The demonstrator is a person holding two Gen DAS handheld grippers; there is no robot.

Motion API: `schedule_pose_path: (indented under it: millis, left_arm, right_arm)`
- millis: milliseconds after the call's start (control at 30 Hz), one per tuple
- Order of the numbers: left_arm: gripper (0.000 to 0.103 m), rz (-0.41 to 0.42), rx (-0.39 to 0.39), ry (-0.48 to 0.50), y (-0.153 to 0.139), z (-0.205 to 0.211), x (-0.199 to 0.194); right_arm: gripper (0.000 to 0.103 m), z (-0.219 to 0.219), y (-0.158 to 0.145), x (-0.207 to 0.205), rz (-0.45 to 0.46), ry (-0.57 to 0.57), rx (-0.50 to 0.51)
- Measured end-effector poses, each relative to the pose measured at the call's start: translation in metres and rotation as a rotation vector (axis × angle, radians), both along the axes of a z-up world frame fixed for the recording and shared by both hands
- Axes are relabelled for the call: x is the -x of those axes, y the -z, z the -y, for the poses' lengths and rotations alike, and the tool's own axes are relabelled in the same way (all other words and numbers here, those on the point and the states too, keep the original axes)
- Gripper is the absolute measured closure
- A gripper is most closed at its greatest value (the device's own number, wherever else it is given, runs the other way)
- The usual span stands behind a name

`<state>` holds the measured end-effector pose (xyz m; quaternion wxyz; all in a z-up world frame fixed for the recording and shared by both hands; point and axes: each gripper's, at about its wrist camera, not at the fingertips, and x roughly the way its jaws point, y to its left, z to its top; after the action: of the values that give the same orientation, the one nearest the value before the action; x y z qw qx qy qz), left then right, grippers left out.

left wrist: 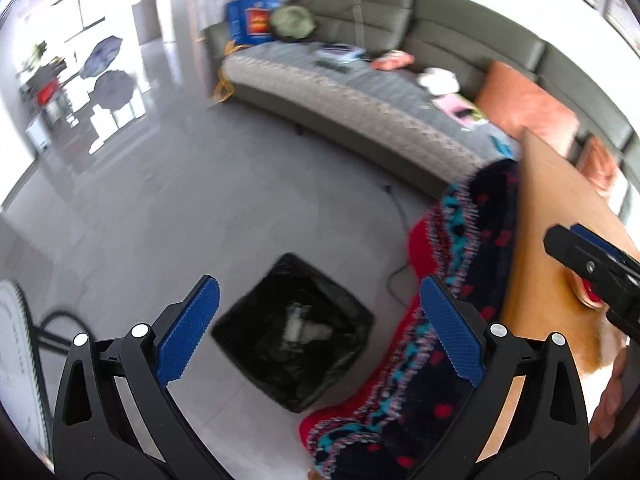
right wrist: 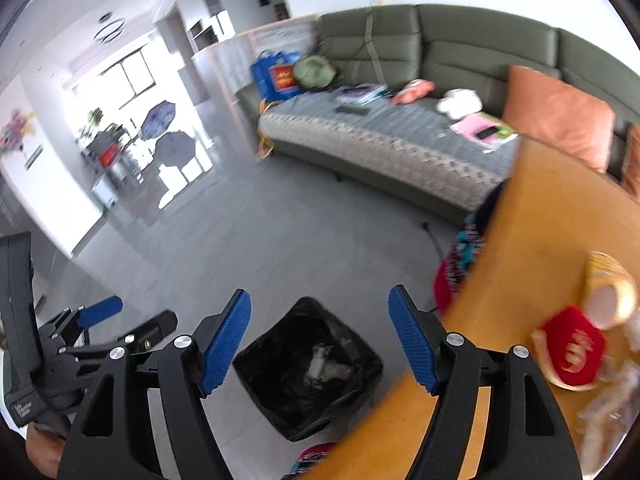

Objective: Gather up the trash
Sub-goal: 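Open both grippers over the black bin to drop the bags, then grasp the red cap with the left gripper while the right gripper grasps the green snack wrapper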

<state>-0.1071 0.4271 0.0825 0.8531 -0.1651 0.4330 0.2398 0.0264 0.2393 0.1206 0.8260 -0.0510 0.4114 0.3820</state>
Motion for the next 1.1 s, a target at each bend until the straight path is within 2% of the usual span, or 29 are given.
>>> schedule_pose_path:
  millis: [167,233,333,400,500,600,767,900,1100]
  left_arm:
    - [0.006,0.017,0.017,0.134,-0.008,0.069,-0.027]
    - [0.006,0.022,0.055,0.195,-0.008,0.099,-0.041]
    - [0.006,0.019,0.073,0.241,-0.01,0.134,-0.057]
    - [0.006,0.021,0.069,0.27,-0.012,0.157,-0.066]
    - [0.006,0.018,0.049,0.32,-0.014,0.188,-0.078]
    - [0.006,0.011,0.042,0.356,-0.013,0.21,-0.088]
    - [0.006,-0.003,0.007,0.419,-0.012,0.236,-0.104]
    - [0.006,-0.024,-0.039,0.47,-0.008,0.246,-0.12]
    - [0.006,-0.04,-0.048,0.504,-0.002,0.25,-0.145]
  right_arm:
    - [0.028,0.074,-0.009,-0.015,0.025,0.115,-0.002]
    - [0.028,0.105,-0.012,-0.021,0.032,0.169,-0.002]
    - [0.028,0.149,-0.013,-0.034,0.035,0.253,0.009]
    - [0.028,0.183,-0.012,-0.044,0.031,0.328,0.017]
    - [0.02,0.223,-0.006,-0.06,0.014,0.452,0.034]
    - [0.019,0.254,0.005,-0.071,-0.035,0.572,0.054]
    - [0.018,0.274,0.028,-0.092,-0.149,0.714,0.068]
    - [0.018,0.275,0.045,-0.101,-0.236,0.76,0.055]
    - [0.018,0.272,0.064,-0.114,-0.302,0.801,0.108]
